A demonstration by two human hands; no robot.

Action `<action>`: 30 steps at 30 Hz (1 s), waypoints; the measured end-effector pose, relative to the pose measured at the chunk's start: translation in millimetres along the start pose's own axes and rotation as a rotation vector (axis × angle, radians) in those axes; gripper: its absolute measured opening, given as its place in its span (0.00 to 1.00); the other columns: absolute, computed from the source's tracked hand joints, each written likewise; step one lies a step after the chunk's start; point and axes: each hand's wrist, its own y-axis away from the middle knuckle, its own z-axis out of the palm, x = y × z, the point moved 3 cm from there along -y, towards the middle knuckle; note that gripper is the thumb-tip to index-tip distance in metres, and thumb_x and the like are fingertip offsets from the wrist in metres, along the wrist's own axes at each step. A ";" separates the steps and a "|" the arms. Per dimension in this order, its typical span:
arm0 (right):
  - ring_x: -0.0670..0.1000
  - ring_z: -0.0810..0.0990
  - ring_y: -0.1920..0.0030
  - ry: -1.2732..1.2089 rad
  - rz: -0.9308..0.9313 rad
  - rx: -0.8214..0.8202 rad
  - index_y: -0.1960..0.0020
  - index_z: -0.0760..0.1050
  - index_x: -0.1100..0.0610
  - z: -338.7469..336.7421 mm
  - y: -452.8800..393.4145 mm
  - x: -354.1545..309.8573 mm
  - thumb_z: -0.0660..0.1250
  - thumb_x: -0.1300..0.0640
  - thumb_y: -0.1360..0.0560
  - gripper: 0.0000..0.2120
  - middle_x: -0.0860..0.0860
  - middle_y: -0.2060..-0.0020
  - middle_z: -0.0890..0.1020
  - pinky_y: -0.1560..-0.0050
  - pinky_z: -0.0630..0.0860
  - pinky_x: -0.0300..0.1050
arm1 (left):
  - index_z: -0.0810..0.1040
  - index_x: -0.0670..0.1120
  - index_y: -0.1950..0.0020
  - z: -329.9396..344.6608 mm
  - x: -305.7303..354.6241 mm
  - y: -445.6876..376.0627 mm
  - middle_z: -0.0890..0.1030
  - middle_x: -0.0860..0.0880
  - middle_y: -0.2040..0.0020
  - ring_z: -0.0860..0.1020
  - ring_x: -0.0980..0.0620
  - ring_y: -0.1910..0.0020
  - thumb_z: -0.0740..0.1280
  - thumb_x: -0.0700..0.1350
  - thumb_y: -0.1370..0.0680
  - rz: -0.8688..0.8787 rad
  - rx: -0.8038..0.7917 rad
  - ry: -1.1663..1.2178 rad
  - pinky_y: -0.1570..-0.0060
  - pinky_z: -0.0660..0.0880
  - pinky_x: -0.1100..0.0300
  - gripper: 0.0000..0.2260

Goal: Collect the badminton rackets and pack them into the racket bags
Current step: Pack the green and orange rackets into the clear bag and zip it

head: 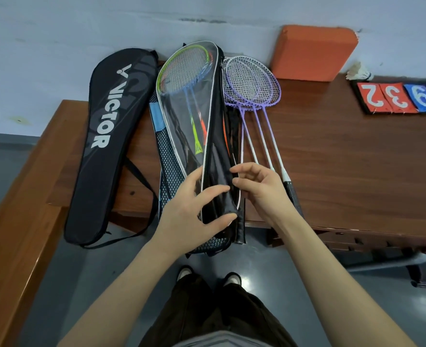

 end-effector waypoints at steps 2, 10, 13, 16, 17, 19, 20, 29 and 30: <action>0.44 0.78 0.66 -0.001 -0.011 -0.007 0.53 0.79 0.58 1.2 -1.7 -0.4 0.65 0.70 0.27 0.10 0.49 0.67 0.78 0.65 0.74 0.35 | 0.73 0.58 0.36 -1.9 -3.2 0.5 0.58 0.44 0.26 0.60 0.49 0.28 0.64 0.64 0.29 0.036 -0.005 -0.036 0.35 0.64 0.57 0.23; 0.46 0.76 0.64 -0.044 0.028 -0.030 0.47 0.79 0.56 -1.3 4.2 7.7 0.65 0.66 0.26 0.11 0.50 0.65 0.77 0.64 0.72 0.37 | 0.71 0.47 0.32 9.7 -1.4 5.0 0.66 0.45 0.29 0.64 0.47 0.29 0.67 0.59 0.28 0.173 -0.002 -0.071 0.35 0.68 0.47 0.28; 0.56 0.73 0.57 -0.134 0.043 -0.062 0.43 0.77 0.55 -0.6 12.0 14.2 0.64 0.62 0.25 0.11 0.57 0.55 0.78 0.58 0.72 0.45 | 0.77 0.44 0.39 7.2 2.9 5.1 0.74 0.46 0.36 0.70 0.47 0.35 0.68 0.55 0.27 0.160 0.119 -0.007 0.35 0.68 0.50 0.22; 0.49 0.80 0.58 -0.268 0.092 -0.114 0.41 0.75 0.57 3.6 26.9 21.3 0.59 0.61 0.23 0.12 0.52 0.55 0.83 0.59 0.78 0.41 | 0.81 0.44 0.47 -5.5 4.7 -1.4 0.78 0.49 0.43 0.74 0.51 0.41 0.70 0.53 0.29 0.106 0.243 0.072 0.38 0.70 0.53 0.16; 0.48 0.81 0.58 -0.316 0.105 -0.128 0.41 0.74 0.57 6.1 31.0 22.7 0.59 0.60 0.23 0.12 0.51 0.55 0.83 0.58 0.78 0.40 | 0.81 0.44 0.48 -7.5 4.9 -3.3 0.78 0.49 0.44 0.75 0.52 0.42 0.71 0.53 0.30 0.107 0.244 0.077 0.39 0.71 0.53 0.15; 0.48 0.81 0.55 -0.381 0.113 -0.140 0.38 0.73 0.58 11.4 36.1 25.5 0.60 0.58 0.24 0.15 0.52 0.52 0.83 0.53 0.78 0.43 | 0.81 0.44 0.49 -8.0 3.8 -3.1 0.79 0.48 0.44 0.75 0.51 0.43 0.71 0.52 0.30 0.109 0.232 0.095 0.40 0.71 0.53 0.15; 0.49 0.81 0.52 -0.410 0.119 -0.155 0.36 0.72 0.58 14.4 37.7 25.8 0.60 0.58 0.24 0.17 0.53 0.48 0.81 0.49 0.77 0.46 | 0.81 0.43 0.49 -8.3 2.4 -1.7 0.78 0.48 0.44 0.75 0.51 0.42 0.71 0.52 0.30 0.100 0.228 0.119 0.40 0.71 0.53 0.15; 0.49 0.78 0.49 -0.553 0.152 -0.381 0.27 0.62 0.52 50.2 56.8 19.3 0.71 0.55 0.30 0.34 0.53 0.43 0.78 0.49 0.73 0.43 | 0.77 0.45 0.38 -43.3 -15.6 20.8 0.65 0.44 0.35 0.69 0.53 0.38 0.69 0.49 0.28 0.110 0.119 0.143 0.35 0.65 0.63 0.19; 0.49 0.78 0.49 -0.551 0.134 -0.367 0.28 0.63 0.52 54.3 57.6 19.1 0.71 0.54 0.30 0.34 0.53 0.42 0.78 0.50 0.74 0.42 | 0.77 0.47 0.38 -46.3 -18.5 23.7 0.65 0.46 0.37 0.70 0.55 0.43 0.71 0.51 0.29 0.051 0.149 0.138 0.39 0.68 0.66 0.21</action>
